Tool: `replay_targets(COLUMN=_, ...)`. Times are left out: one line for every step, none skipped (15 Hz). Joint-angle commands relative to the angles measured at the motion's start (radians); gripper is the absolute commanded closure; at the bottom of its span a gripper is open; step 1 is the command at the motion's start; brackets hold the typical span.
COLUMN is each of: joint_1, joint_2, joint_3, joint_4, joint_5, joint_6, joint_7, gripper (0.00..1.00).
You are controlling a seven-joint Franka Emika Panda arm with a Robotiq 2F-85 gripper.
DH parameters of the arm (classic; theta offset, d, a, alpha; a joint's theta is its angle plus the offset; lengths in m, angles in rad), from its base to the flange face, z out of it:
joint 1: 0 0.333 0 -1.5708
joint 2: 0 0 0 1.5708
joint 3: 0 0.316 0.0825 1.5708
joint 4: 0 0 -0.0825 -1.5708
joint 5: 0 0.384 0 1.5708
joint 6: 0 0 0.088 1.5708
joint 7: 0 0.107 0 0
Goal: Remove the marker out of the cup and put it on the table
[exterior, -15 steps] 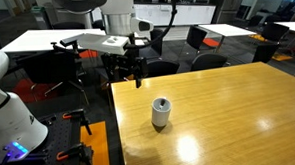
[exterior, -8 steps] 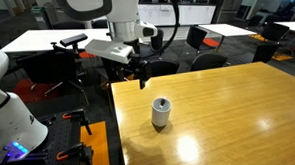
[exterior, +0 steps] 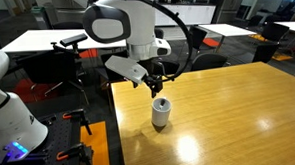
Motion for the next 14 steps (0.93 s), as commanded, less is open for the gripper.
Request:
replay_targets(joint_1=-0.031, joint_2=0.047, joint_3=0.032, joint_4=0.044, joint_5=-0.006, joint_6=0.013, joint_7=0.004, gripper=0.00)
replay_targets(joint_1=-0.035, joint_2=0.057, joint_3=0.037, joint_4=0.053, joint_5=-0.013, joint_6=0.004, joint_7=0.002, gripper=0.00)
replay_targets(joint_1=-0.041, joint_2=0.067, joint_3=0.044, joint_4=0.059, joint_5=-0.031, joint_6=0.007, joint_7=0.009, gripper=0.04)
replay_targets(joint_1=-0.044, joint_2=0.076, joint_3=0.049, joint_4=0.065, joint_5=-0.041, joint_6=0.009, joint_7=0.009, gripper=0.12)
replay_targets(joint_1=-0.047, joint_2=0.087, joint_3=0.054, joint_4=0.072, joint_5=-0.049, joint_6=0.010, joint_7=0.007, gripper=0.14)
replay_targets(joint_1=-0.049, joint_2=0.096, joint_3=0.058, joint_4=0.076, joint_5=-0.055, joint_6=0.012, joint_7=0.003, gripper=0.17)
replay_targets(joint_1=-0.051, joint_2=0.106, joint_3=0.062, joint_4=0.079, joint_5=-0.062, joint_6=0.021, joint_7=0.004, gripper=0.22)
replay_targets(joint_1=-0.053, joint_2=0.115, joint_3=0.066, joint_4=0.081, joint_5=-0.066, joint_6=0.027, joint_7=0.001, gripper=0.20)
replay_targets(joint_1=-0.055, joint_2=0.126, joint_3=0.070, joint_4=0.085, joint_5=-0.073, joint_6=0.038, joint_7=0.003, gripper=0.21)
replay_targets(joint_1=-0.057, joint_2=0.138, joint_3=0.073, joint_4=0.089, joint_5=-0.072, joint_6=0.049, joint_7=-0.003, gripper=0.23)
replay_targets(joint_1=-0.059, joint_2=0.148, joint_3=0.076, joint_4=0.092, joint_5=-0.073, joint_6=0.061, joint_7=-0.005, gripper=0.25)
replay_targets(joint_1=-0.061, joint_2=0.161, joint_3=0.079, joint_4=0.093, joint_5=-0.066, joint_6=0.080, joint_7=-0.011, gripper=0.26)
replay_targets(joint_1=-0.064, joint_2=0.172, joint_3=0.083, joint_4=0.096, joint_5=-0.060, joint_6=0.096, joint_7=-0.017, gripper=0.27)
replay_targets(joint_1=-0.067, joint_2=0.185, joint_3=0.086, joint_4=0.097, joint_5=-0.049, joint_6=0.119, joint_7=-0.023, gripper=0.28)
